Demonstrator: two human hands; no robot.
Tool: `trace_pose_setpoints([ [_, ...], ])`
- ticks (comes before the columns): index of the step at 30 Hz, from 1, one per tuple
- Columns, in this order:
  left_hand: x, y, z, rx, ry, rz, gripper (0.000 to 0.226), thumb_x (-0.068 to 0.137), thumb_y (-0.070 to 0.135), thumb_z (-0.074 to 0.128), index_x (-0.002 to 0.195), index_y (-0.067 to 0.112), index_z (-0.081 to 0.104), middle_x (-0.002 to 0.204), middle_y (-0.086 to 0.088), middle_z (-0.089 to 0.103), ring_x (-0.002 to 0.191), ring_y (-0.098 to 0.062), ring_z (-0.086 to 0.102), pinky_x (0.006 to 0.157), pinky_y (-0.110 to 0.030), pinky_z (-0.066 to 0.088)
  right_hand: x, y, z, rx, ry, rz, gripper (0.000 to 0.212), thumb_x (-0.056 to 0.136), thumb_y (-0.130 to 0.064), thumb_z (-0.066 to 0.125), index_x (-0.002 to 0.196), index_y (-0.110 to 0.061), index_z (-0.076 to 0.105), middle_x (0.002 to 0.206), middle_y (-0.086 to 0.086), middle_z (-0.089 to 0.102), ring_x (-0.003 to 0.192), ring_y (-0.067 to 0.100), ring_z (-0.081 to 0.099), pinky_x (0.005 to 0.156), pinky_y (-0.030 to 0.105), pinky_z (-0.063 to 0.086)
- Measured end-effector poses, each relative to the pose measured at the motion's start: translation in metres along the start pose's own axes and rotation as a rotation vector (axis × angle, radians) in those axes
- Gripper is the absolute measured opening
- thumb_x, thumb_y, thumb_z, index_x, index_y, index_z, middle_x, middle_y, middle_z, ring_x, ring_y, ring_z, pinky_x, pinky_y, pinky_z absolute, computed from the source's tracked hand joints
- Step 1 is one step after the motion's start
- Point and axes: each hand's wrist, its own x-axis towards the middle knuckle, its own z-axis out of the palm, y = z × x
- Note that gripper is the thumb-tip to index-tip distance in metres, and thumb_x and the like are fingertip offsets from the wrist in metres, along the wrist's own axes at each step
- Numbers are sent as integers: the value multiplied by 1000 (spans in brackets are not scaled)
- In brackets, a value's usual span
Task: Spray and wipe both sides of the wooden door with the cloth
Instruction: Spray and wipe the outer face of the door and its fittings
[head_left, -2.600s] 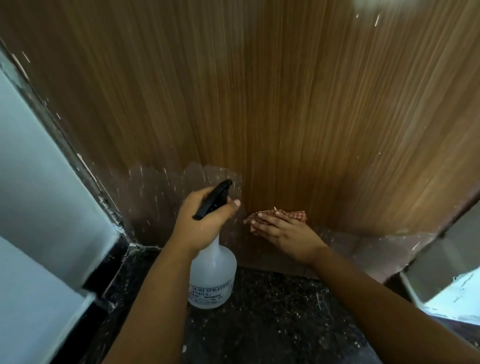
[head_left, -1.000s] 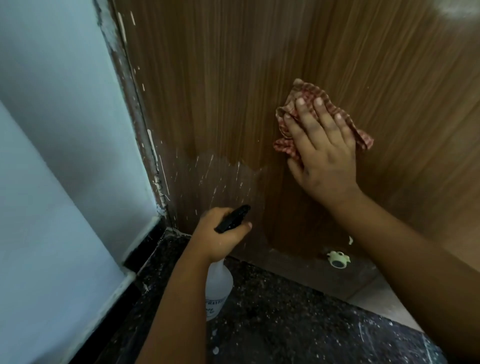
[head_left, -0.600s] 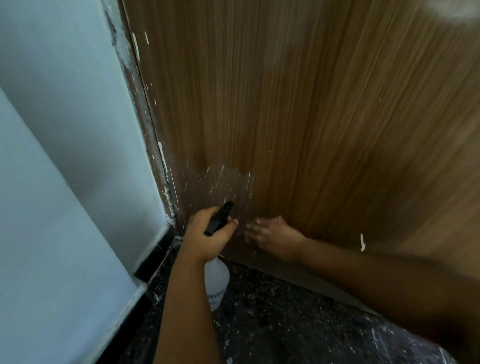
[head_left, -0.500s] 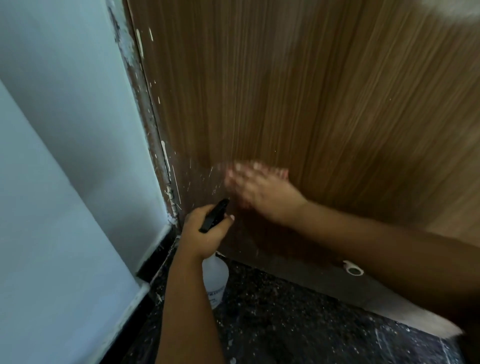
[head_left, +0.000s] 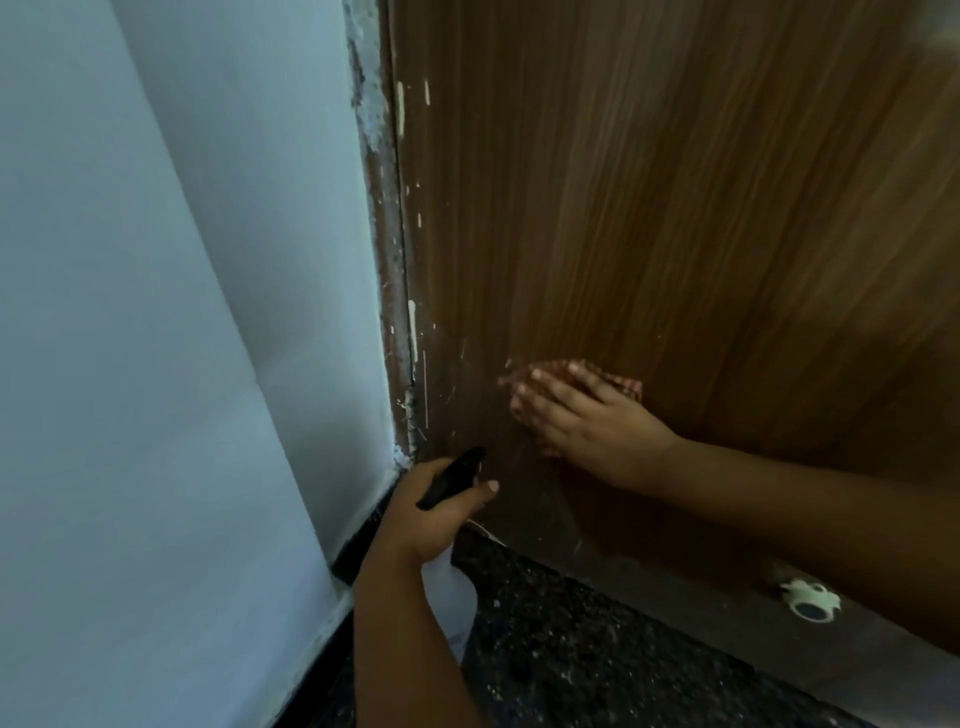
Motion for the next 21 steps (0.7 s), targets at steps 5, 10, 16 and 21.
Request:
trace_pose_setpoints([
  [5,8,-10,-5,-66,150,41,53,75,53,70,87,2,73,78,-16,71,74,-23,67,63,-19,50,59,18,-29,3,105,250,65,95,-37,33,155,-11,24,163,14,14,150,36,13,116,53,-6],
  [10,12,-23,-11,-122,169,11,30,80,42,75,82,11,74,74,-1,73,72,-12,69,63,-15,49,54,-46,22,8,-18,-47,59,95,-24,44,150,-10,32,160,15,24,148,36,21,117,51,8],
  [16,13,-19,-24,-125,132,51,17,89,24,73,84,8,75,77,-7,74,74,-12,70,66,-15,50,16,-81,48,51,-405,-555,41,94,-19,41,123,-23,70,144,0,54,141,21,40,119,36,21],
  [21,14,-32,-30,-90,245,14,20,90,28,74,81,10,72,77,-14,70,73,-21,68,67,-32,53,100,0,-25,138,18,-69,57,102,-29,37,155,-14,22,163,12,13,150,33,14,119,50,12],
])
